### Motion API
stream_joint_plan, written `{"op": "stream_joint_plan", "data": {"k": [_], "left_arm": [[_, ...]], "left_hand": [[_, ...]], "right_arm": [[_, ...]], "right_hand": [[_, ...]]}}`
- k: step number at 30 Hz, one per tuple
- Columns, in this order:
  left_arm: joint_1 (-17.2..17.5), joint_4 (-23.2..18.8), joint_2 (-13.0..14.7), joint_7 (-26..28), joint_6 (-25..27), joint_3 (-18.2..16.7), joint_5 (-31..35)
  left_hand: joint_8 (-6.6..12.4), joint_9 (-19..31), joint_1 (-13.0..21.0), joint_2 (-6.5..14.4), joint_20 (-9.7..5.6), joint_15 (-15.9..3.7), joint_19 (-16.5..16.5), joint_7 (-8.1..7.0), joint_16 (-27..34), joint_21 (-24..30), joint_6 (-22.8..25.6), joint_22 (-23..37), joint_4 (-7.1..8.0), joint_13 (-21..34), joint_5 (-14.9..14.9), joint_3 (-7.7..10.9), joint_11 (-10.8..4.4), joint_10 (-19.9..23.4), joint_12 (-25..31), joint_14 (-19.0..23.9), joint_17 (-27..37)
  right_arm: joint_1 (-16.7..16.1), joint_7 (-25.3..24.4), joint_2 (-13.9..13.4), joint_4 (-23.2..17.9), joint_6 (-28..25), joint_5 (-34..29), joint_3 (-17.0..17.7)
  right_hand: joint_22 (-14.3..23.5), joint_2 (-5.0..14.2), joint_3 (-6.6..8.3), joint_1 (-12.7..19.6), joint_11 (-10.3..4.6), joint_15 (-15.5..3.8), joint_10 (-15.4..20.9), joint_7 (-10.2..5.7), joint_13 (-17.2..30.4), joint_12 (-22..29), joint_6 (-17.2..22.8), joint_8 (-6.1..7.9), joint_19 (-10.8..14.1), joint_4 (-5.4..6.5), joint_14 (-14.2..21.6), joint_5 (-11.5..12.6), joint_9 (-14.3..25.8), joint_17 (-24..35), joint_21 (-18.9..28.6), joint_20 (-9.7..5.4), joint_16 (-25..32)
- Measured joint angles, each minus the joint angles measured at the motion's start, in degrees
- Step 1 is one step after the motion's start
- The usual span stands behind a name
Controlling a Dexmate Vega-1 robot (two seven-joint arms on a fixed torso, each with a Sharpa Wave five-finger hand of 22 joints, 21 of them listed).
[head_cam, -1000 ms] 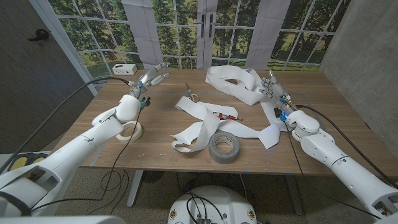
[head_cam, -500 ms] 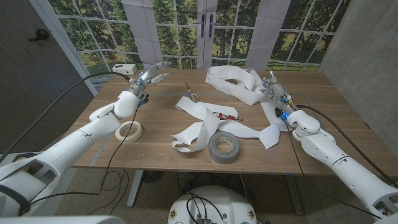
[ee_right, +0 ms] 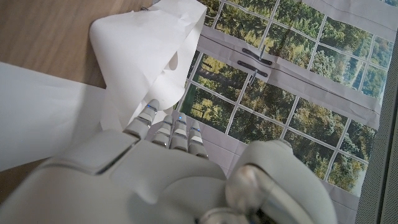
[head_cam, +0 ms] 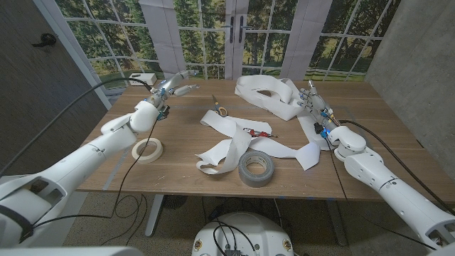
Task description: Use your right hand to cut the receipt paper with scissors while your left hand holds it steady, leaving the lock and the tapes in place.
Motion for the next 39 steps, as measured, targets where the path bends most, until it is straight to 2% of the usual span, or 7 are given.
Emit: {"op": "stream_joint_plan", "data": {"k": [11, 22, 26, 33, 39], "left_arm": [[-2.4, 2.0, -0.1, 1.3, -0.7, 2.0, 4.6], [-5.2, 4.2, -0.3, 1.9, -1.3, 4.0, 8.3], [-5.2, 4.2, -0.3, 2.0, -1.6, 4.0, 9.0], [-7.6, 6.4, -0.7, 1.8, -3.0, 6.0, 10.6], [-9.4, 7.7, -0.7, 0.9, -4.1, 7.1, 11.9]], "left_hand": [[-0.84, 0.0, 1.2, -1.2, -0.49, -0.02, 0.5, -0.18, 0.0, 0.0, -2.6, 0.0, 0.67, 0.3, -0.7, -0.73, -0.60, 0.1, 0.0, 0.6, 0.0], [-0.84, -0.2, 1.9, -1.9, -0.79, -0.08, 0.8, -0.40, 0.0, 0.0, -2.4, 0.0, 0.73, 0.7, -0.9, -1.13, -0.90, 1.8, 0.6, 1.2, 0.0], [-0.83, -0.2, 1.9, -1.9, -0.99, -0.10, 1.0, -0.42, 0.0, 0.0, -2.8, 0.0, 0.98, 0.8, -1.1, -1.37, -0.97, 2.7, 0.8, 1.5, 0.0], [-0.60, 0.0, 2.5, -2.5, -1.41, -0.01, 1.4, -0.91, 0.0, 0.0, -2.1, 0.0, 1.21, 1.3, -1.3, -1.60, -1.28, 3.6, 1.3, 2.0, 0.0], [-0.60, 0.0, 3.8, -1.6, -1.50, -0.10, 1.5, -0.91, 0.4, 0.0, -2.1, 0.0, 1.21, 1.7, -1.3, -1.60, -1.44, 4.7, 1.7, 2.8, 0.0]], "right_arm": [[0.6, 0.0, 0.3, 0.7, 0.0, -0.3, -0.4], [1.3, 0.2, 0.7, 1.3, 0.3, -0.7, -0.7], [1.4, 0.2, 0.8, 1.4, 0.3, -0.7, -0.8], [1.4, -0.2, 0.8, 1.2, 0.4, -1.0, -0.8], [1.1, -0.5, 0.6, 0.8, 0.2, -1.0, -0.8]], "right_hand": [[0.0, 0.00, 0.00, 0.0, 0.00, 0.00, 0.0, 0.00, 0.0, 0.0, 0.0, 0.00, 0.0, 0.00, 0.0, 0.0, 0.2, 0.0, 0.0, 0.00, 0.0], [0.0, 0.00, 0.00, 0.0, -0.11, 0.00, 0.1, 0.00, 0.0, 0.0, 0.0, 0.00, 0.0, 0.00, 0.0, -0.2, 0.3, 0.0, 0.0, 0.00, 0.0], [0.0, 0.00, 0.00, 0.0, -0.11, 0.00, 0.1, 0.00, 0.0, 0.0, 0.0, 0.00, 0.0, 0.00, 0.0, -0.2, 0.3, 0.0, 0.0, 0.00, 0.0], [0.0, 0.00, 0.00, 0.0, -0.11, 0.00, 0.1, 0.00, 0.0, 0.0, 0.0, 0.00, 0.0, 0.00, 0.0, -0.2, 0.3, 0.0, 0.0, 0.00, 0.0], [0.0, 0.00, 0.00, 0.0, -0.11, 0.00, 0.1, 0.00, 0.0, 0.0, 0.0, 0.00, 0.0, 0.00, 0.0, -0.2, 0.3, 0.0, 0.0, 0.00, 0.0]]}}
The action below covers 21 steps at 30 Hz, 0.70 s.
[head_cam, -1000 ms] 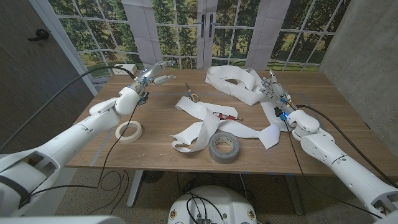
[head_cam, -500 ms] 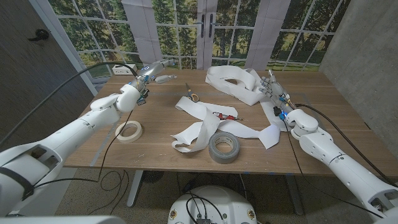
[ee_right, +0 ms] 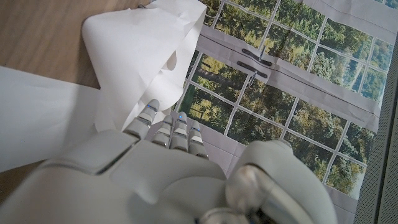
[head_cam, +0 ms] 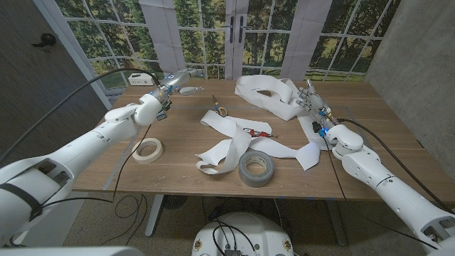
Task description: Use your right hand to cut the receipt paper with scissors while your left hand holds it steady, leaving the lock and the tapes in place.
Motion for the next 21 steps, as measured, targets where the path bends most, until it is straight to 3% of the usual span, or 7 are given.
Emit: {"op": "stream_joint_plan", "data": {"k": [14, 21], "left_arm": [[-3.1, 2.0, 0.7, 1.3, -2.1, 2.6, 5.7], [-4.1, 2.8, 1.0, 5.0, -2.9, 3.8, 10.1]], "left_hand": [[-0.24, 0.3, 0.1, 0.8, -0.59, 0.00, 0.6, -0.61, 0.0, 0.0, -1.9, 0.1, 0.96, 1.0, -0.4, -1.61, 0.06, 0.1, 0.2, 0.0, 0.3], [0.00, 0.3, -2.1, -1.3, -1.54, 0.10, 1.5, -0.81, 0.0, 0.2, -1.0, 0.1, 1.01, 1.6, -0.4, -3.88, -0.45, 1.0, 0.9, 1.3, 0.3]], "right_arm": [[-0.4, -0.4, -0.1, -0.6, -0.6, 0.0, 0.0], [-0.5, -0.2, 0.3, -0.5, -0.6, 0.4, 0.1]], "right_hand": [[0.0, 0.30, 0.00, 0.3, 0.00, 0.00, 0.0, 0.00, 0.0, 0.0, 0.0, 0.00, 0.0, 0.00, 0.0, -0.2, 0.0, 0.0, 0.0, 0.00, 0.0], [0.0, 0.30, 0.24, 0.3, -0.31, 0.00, 0.3, -0.32, 0.0, 0.0, 0.3, 0.00, 0.0, -0.24, 0.0, -0.2, 0.0, 0.0, 0.0, 0.00, 0.0]]}}
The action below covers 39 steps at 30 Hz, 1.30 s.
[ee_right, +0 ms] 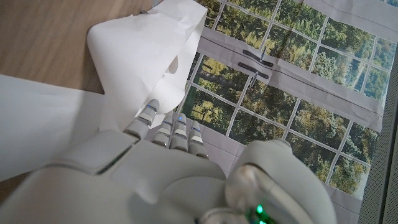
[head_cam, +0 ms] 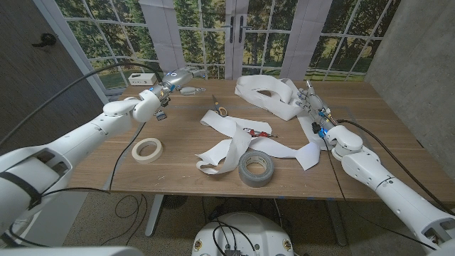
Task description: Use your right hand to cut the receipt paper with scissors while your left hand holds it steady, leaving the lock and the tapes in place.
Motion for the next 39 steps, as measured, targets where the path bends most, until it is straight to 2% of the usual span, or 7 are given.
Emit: {"op": "stream_joint_plan", "data": {"k": [5, 9, 13, 17, 24, 32, 39], "left_arm": [[-1.4, 1.7, -0.1, 2.5, -1.0, 1.4, 2.2], [-2.3, 3.1, -0.3, 3.7, -1.7, 2.2, 3.1], [-3.0, 3.8, -0.3, 4.4, -1.9, 3.0, 4.0], [-3.3, 3.7, -0.2, 5.3, -1.5, 3.6, 5.5], [-4.2, 3.7, 0.0, 6.2, -1.0, 4.7, 7.5], [-5.8, 4.6, 0.0, 6.2, -1.5, 6.2, 9.2], [-7.3, 5.3, 0.0, 5.4, -2.2, 7.4, 11.2]], "left_hand": [[0.21, 0.0, -2.4, -1.6, -0.42, -0.21, 0.4, -0.20, 0.1, 0.1, 0.8, 0.0, 1.31, 0.5, 0.0, -1.93, -0.07, 1.3, 0.5, 0.8, 0.1], [0.44, 0.0, -5.4, -0.2, -0.53, -0.17, 1.0, -0.09, 0.4, 0.1, 1.3, 0.0, 2.69, 1.0, 0.0, -3.00, -0.10, 2.1, 0.6, 1.3, 0.4], [0.44, 0.0, -2.5, 2.9, -0.59, -0.16, 1.0, -0.10, 0.3, 0.1, 1.3, 0.0, 1.08, 1.4, 0.0, -0.72, -0.10, 2.1, 0.6, 1.3, 0.1], [0.19, -0.2, 0.1, 2.4, -0.28, -0.16, 0.7, -0.51, -0.1, 0.1, 0.2, -0.1, -0.80, 1.5, 0.0, 0.02, -0.42, 1.8, 0.3, 1.3, -0.2], [-0.02, -0.2, 1.2, 1.5, -0.28, -0.17, 0.7, -0.81, -0.1, 0.1, -0.5, -0.2, -1.28, 1.8, 0.0, 0.03, -0.62, 1.6, 0.3, 1.3, -0.2], [-0.02, -0.2, 8.5, 3.5, -0.60, -0.29, 0.4, -0.81, -0.1, 0.1, -0.4, -0.2, -2.35, 2.1, 0.9, 2.87, -0.86, 1.4, -0.5, 0.7, -0.2], [-0.02, -0.2, 9.7, 2.0, -0.40, -0.29, 0.2, -1.22, -0.1, 0.1, -0.9, -0.2, -1.77, 2.3, 0.6, 2.76, -1.37, 1.3, -0.6, 0.7, -0.2]], "right_arm": [[0.1, 0.5, 0.3, 0.3, 0.0, 0.4, -0.1], [0.1, 0.7, 0.5, 0.4, 0.0, 0.6, -0.1], [0.1, 0.9, 0.6, 0.5, 0.1, 1.1, -0.1], [0.1, 1.0, 0.7, 0.5, 0.1, 1.3, -0.1], [-0.2, 1.0, 0.8, 0.5, 0.1, 1.5, -0.1], [-0.5, 0.8, 0.8, 0.2, 0.1, 1.7, 0.0], [-0.7, 0.6, 0.8, 0.1, 0.1, 1.8, 0.1]], "right_hand": [[0.0, 0.00, 0.00, 0.0, 0.00, 0.00, 0.0, 0.00, 0.0, 0.0, 0.0, 0.00, 0.0, 0.00, 0.0, 0.0, 0.0, 0.0, 0.0, 0.00, 0.0], [0.0, 0.00, 0.00, 0.0, 0.00, 0.00, 0.0, 0.00, 0.0, 0.0, 0.0, 0.00, 0.0, 0.00, 0.0, 0.0, 0.0, 0.0, 0.0, 0.00, 0.0], [0.0, 0.00, 0.00, 0.0, 0.00, 0.00, 0.0, 0.00, 0.0, 0.0, 0.0, 0.00, 0.0, 0.00, 0.0, 0.0, 0.0, 0.0, 0.0, 0.00, 0.0], [0.0, 0.00, 0.00, 0.0, 0.00, 0.00, 0.0, 0.00, 0.0, 0.0, 0.0, 0.00, 0.0, 0.00, 0.0, 0.0, 0.0, 0.0, 0.0, 0.00, 0.0], [0.0, 0.00, -0.01, 0.0, 0.01, 0.00, 0.0, 0.00, 0.0, 0.0, 0.0, 0.00, 0.0, 0.00, 0.0, 0.0, 0.0, 0.0, 0.0, 0.00, 0.0], [0.0, 0.00, -0.01, 0.0, 0.01, 0.00, 0.0, 0.01, 0.0, 0.0, 0.0, 0.00, 0.0, 0.01, 0.0, 0.0, 0.0, 0.0, 0.0, 0.00, 0.0], [0.0, 0.00, -0.01, 0.0, 0.01, 0.00, 0.0, 0.01, 0.0, 0.0, 0.0, 0.00, 0.0, 0.01, 0.0, 0.0, 0.0, 0.0, 0.0, 0.00, 0.0]]}}
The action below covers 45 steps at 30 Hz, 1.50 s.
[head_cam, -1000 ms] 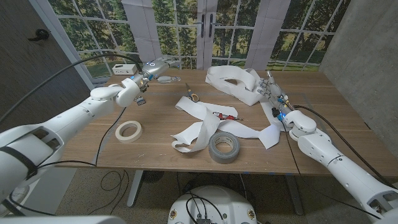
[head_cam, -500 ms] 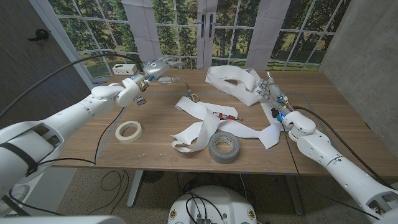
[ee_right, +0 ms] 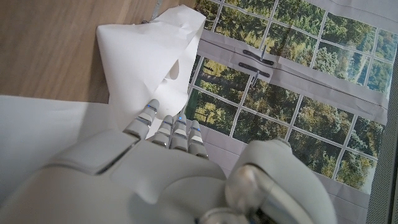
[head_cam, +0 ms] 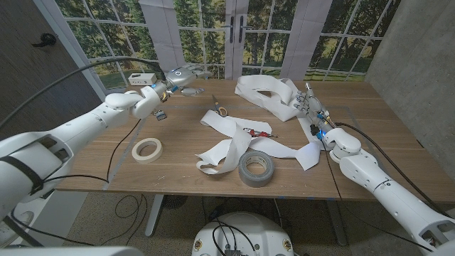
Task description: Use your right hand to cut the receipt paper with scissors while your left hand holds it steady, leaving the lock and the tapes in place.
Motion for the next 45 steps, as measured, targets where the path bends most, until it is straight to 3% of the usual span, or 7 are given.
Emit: {"op": "stream_joint_plan", "data": {"k": [9, 17, 29, 35, 45], "left_arm": [[-2.6, 0.9, 0.0, -1.7, -1.7, 2.1, 2.9], [-5.8, 3.4, -0.6, -2.3, -3.8, 4.5, 4.8], [-8.0, 5.9, -1.5, -2.3, -6.0, 6.5, 6.5], [-10.4, 9.0, -2.5, -2.0, -7.0, 8.9, 7.2], [-13.1, 12.2, -4.0, -0.3, -8.3, 12.0, 8.8]], "left_hand": [[0.23, 0.2, 0.7, -1.3, 0.00, 0.10, 0.0, -0.29, 0.0, 0.0, -0.3, 0.0, 0.37, 0.5, -0.2, -0.37, -1.26, 0.7, 0.0, -0.1, 0.0], [0.45, 0.2, 1.8, -0.2, 0.00, 0.10, 0.0, -0.20, 0.0, 0.0, 0.3, 0.0, 0.60, 0.8, -0.2, -0.61, -1.29, 1.6, 0.0, -0.1, 0.0], [0.45, 0.2, 2.3, -0.2, 0.00, 0.10, 0.0, -0.20, 0.0, 0.0, 0.2, 0.2, 0.64, 1.1, -0.6, -0.64, -1.29, 1.6, 0.0, -0.1, 0.0], [0.45, 0.2, 2.9, 0.3, 0.00, 0.10, 0.0, -0.20, 0.0, 0.0, 0.2, 0.2, 0.84, 1.3, -0.6, -0.84, -1.29, 1.6, 0.0, -0.1, 0.0], [-0.23, 0.1, 3.4, 0.8, 0.00, 0.10, 0.0, -0.20, 0.0, 0.0, -2.5, 0.2, 1.17, 1.9, -0.6, -1.67, -0.98, 1.2, -0.4, -0.1, 0.0]], "right_arm": [[-0.4, 0.0, 0.0, -0.1, 0.3, 0.2, 0.1], [-0.7, -0.1, 0.1, -0.1, 0.3, 0.5, 0.3], [-1.0, -0.2, 0.2, 0.1, 0.3, 0.7, 0.5], [-1.1, -0.2, 0.4, 0.1, 0.7, 0.9, 0.5], [-1.6, -0.3, 0.6, 0.1, 0.9, 0.9, 0.4]], "right_hand": [[0.0, 0.00, 0.00, 0.0, 0.00, 0.00, 0.0, 0.00, 0.0, 0.0, 0.0, 0.00, 0.0, 0.00, 0.0, 0.0, 0.0, 0.0, 0.0, 0.00, 0.0], [0.0, 0.00, 0.00, 0.0, 0.00, 0.00, 0.0, 0.00, 0.0, 0.0, 0.0, 0.00, 0.0, 0.00, 0.0, 0.0, 0.0, 0.0, 0.0, 0.00, 0.0], [0.0, 0.01, 0.00, 0.0, 0.00, 0.00, 0.0, 0.00, 0.0, 0.0, 0.0, 0.00, 0.0, 0.00, 0.0, 0.0, 0.0, 0.0, 0.0, 0.00, 0.0], [0.0, 0.31, 0.00, 0.3, -0.23, 0.00, 0.2, 0.00, 0.0, 0.0, 0.0, 0.00, 0.0, 0.00, 0.0, 0.0, 0.0, 0.0, 0.0, 0.00, 0.0], [0.0, 0.30, 0.25, 0.3, -0.31, 0.00, 0.3, -0.31, 0.0, 0.0, 0.3, 0.00, 0.0, -0.25, 0.0, -0.3, 0.0, 0.0, 0.0, 0.00, 0.0]]}}
